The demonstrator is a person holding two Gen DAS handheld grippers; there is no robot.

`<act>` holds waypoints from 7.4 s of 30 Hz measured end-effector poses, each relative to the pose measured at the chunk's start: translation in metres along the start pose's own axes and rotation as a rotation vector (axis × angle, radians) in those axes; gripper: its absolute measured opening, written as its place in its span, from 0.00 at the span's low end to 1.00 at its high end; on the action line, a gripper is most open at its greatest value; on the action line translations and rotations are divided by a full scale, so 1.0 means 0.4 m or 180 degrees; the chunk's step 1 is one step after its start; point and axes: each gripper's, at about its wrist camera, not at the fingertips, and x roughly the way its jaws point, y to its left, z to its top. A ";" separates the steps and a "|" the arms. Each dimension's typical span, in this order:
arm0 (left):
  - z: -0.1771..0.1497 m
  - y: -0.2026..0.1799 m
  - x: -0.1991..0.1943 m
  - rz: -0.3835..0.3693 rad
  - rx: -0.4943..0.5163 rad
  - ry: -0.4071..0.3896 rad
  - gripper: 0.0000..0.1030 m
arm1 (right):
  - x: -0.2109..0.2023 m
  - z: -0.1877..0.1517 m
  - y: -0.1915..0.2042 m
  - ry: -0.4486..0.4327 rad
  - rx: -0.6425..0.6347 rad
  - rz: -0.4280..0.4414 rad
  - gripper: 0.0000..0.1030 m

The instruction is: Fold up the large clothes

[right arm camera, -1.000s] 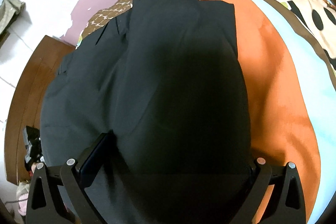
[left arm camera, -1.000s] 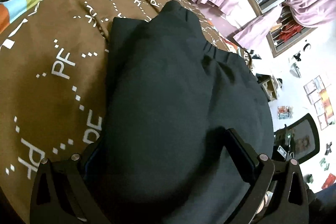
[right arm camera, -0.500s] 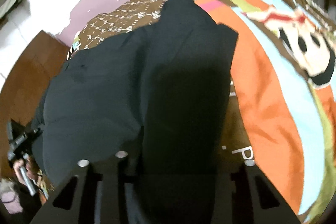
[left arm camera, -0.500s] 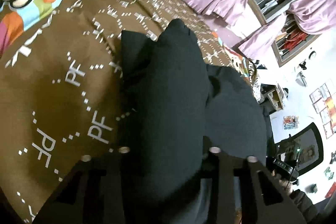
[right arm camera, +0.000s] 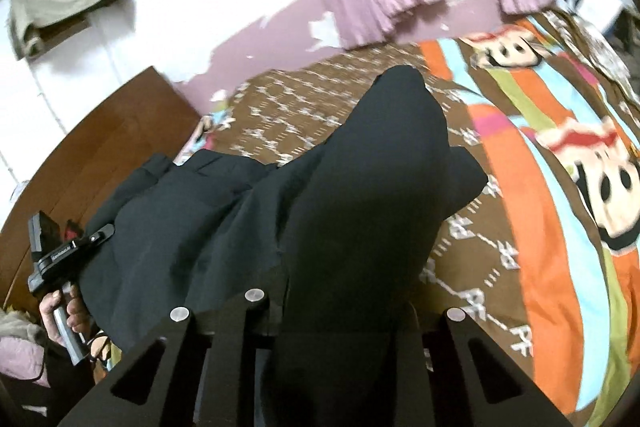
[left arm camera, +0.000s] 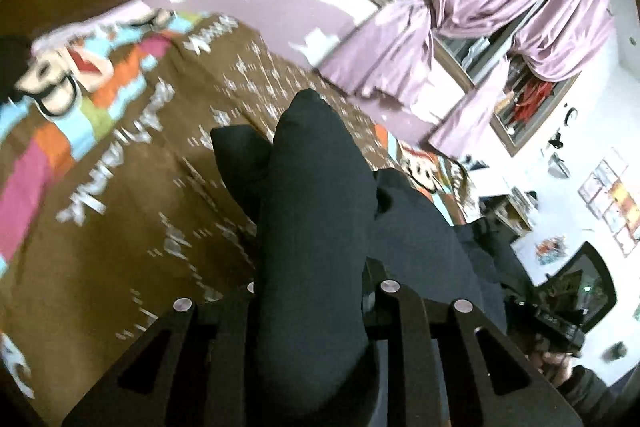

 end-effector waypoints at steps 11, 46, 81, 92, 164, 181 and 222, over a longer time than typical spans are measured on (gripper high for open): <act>-0.009 0.134 -0.027 0.0588 -0.0080 -0.0006 0.17 | 0.201 -0.067 0.069 0.0149 -0.0089 -0.0099 0.17; -0.296 -0.033 -0.149 0.1584 0.0761 -0.1038 0.98 | 0.026 -0.245 0.193 -0.0925 -0.0794 -0.1074 1.00; -0.496 -0.256 -0.509 0.1257 0.1302 -0.1269 0.98 | -0.353 -0.450 0.499 -0.1480 -0.0942 -0.0304 1.00; -0.550 -0.243 -0.553 0.1265 0.1276 -0.1236 0.98 | -0.392 -0.535 0.526 -0.1516 -0.0977 -0.0260 1.00; -0.689 -0.169 -0.468 0.1265 0.1085 -0.0736 0.98 | -0.281 -0.674 0.495 -0.1042 -0.0908 -0.0580 1.00; -0.691 -0.173 -0.467 0.1272 0.1086 -0.0735 0.98 | -0.281 -0.673 0.498 -0.1039 -0.0905 -0.0581 1.00; -0.692 -0.169 -0.470 0.1268 0.1088 -0.0725 0.98 | -0.281 -0.679 0.504 -0.1023 -0.0899 -0.0588 1.00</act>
